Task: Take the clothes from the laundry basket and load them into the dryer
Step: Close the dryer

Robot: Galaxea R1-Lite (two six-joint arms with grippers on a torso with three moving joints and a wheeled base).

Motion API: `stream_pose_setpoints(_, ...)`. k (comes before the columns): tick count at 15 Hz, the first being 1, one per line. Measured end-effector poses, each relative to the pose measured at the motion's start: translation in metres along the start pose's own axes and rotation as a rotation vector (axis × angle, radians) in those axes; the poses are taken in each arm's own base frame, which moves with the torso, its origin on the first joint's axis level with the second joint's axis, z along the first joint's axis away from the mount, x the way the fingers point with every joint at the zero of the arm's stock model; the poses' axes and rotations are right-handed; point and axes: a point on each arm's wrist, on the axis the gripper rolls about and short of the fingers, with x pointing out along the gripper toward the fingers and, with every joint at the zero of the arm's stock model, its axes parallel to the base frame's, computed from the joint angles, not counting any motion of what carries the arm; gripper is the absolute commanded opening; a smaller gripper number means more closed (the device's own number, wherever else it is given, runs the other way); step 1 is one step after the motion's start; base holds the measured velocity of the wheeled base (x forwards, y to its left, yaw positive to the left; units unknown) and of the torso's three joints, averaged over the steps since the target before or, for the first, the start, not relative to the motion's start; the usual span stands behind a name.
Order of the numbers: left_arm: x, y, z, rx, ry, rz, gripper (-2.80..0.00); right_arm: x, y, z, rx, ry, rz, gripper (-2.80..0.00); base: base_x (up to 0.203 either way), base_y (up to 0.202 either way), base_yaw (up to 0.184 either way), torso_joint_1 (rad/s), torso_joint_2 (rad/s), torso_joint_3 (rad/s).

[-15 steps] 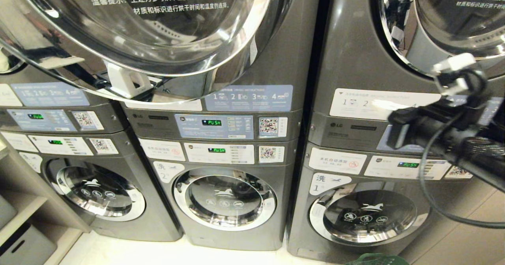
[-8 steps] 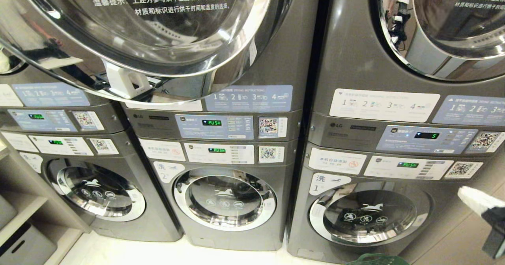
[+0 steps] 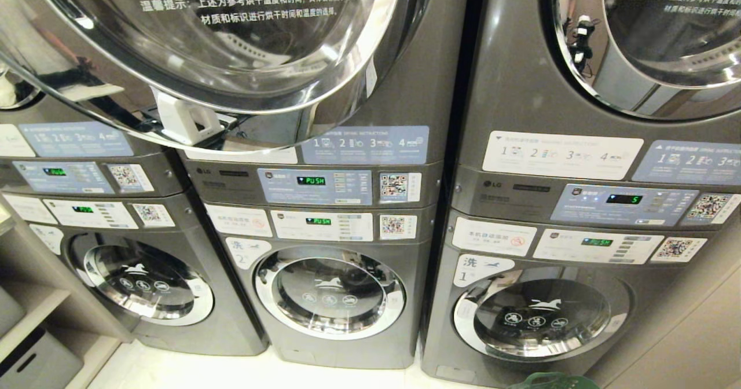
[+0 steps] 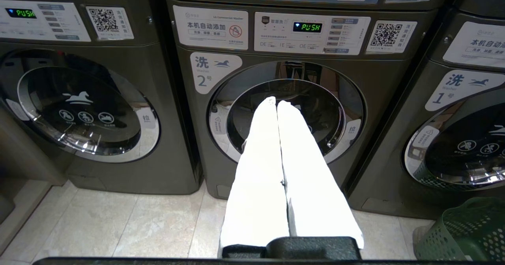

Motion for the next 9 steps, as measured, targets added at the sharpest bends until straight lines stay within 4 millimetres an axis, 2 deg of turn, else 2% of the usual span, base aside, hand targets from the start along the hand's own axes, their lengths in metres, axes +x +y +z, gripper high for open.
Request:
stream_pose_setpoints(2,0.0000,0.0000,0.0000,0.001,0.000,0.000,-2.80,-0.0041,0.0006,-0.0101,0.088,-0.030,-0.030,-2.80,0.000,0.000,0.000,0.000,0.00,0.000)
stream_pose_setpoints(4,0.0000,0.0000,0.0000,0.001,0.000,0.000,-2.80,-0.0060,0.0009,-0.0125,0.091,-0.055,-0.032,-2.80,0.025,0.000,-0.001,0.000,0.00,0.001)
stream_pose_setpoints(9,-0.0001,0.0000,0.0002,0.002,0.000,0.000,-2.80,-0.0075,0.0010,-0.0137,0.096,-0.073,-0.033,-2.80,0.181,0.000,0.000,0.011,0.00,-0.002)
